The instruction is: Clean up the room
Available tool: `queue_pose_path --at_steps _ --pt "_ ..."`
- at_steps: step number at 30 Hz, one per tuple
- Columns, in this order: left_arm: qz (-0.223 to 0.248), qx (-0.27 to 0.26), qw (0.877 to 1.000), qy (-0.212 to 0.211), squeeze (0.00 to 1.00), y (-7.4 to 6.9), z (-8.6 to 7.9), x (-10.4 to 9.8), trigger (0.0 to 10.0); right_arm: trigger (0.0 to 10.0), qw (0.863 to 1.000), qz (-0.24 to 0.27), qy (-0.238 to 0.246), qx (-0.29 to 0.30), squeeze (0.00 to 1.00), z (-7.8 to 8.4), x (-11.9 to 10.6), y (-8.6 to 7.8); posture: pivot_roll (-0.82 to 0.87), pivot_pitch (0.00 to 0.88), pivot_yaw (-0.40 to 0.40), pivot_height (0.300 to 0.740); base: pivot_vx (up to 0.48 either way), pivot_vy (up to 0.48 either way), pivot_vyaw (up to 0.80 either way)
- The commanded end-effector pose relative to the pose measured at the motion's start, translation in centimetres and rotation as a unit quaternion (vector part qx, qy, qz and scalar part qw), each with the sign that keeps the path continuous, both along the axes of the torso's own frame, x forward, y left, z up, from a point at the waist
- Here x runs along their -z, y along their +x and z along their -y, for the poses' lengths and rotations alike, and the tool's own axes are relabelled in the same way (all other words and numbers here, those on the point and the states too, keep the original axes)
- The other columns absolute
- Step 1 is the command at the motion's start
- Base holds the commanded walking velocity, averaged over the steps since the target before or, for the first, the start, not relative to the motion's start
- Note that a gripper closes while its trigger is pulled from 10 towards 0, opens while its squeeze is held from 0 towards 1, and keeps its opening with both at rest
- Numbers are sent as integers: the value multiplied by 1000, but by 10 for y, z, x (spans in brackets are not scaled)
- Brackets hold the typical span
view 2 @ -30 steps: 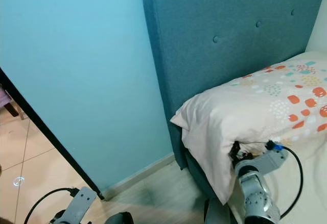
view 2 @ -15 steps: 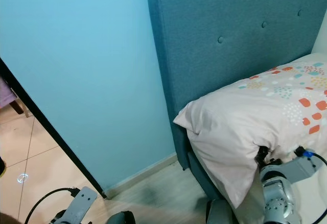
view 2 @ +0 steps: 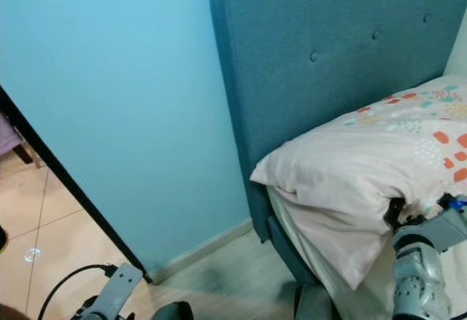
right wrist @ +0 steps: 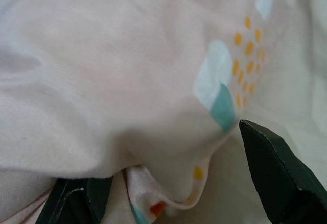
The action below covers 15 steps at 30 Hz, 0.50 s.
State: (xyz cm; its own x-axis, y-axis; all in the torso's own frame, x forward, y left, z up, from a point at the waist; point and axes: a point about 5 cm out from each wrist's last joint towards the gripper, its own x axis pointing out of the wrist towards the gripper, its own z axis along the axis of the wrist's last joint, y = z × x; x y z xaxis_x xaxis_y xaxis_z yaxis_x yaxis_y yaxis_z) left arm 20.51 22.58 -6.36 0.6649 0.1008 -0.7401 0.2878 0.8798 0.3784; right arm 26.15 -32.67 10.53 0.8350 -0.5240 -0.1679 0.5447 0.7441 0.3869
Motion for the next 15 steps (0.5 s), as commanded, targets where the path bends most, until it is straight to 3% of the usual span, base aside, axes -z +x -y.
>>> queue_pose_path --at_steps 1,8,10,11,13,15 --pt "-20 1 1000 -3 0 -7 2 5 10000 10000 1000 13 -19 -6 0 -2 -13 5 -53 0 115 542 0 0 0" --pt "-38 6 999 2 0 -14 -1 8 10000 10000 996 -62 -55 30 0 5 -19 4 -52 0 112 566 0 0 0" --pt "-49 7 999 3 0 -19 -4 10 10000 10000 985 -154 -55 56 0 11 -15 -5 -53 0 111 566 0 0 0" --pt "-49 7 999 3 0 -19 -4 10 10000 10000 985 -154 -55 56 0 11 -15 -5 -53 0 111 566 0 0 0" --pt "-57 11 998 2 0 -22 -5 12 10000 10000 971 -222 -84 0 0 7 -13 -10 -52 0 110 566 0 0 0" --pt "-57 11 998 2 0 -22 -5 12 10000 10000 971 -222 -84 0 0 7 -13 -10 -52 0 110 566 0 0 0"
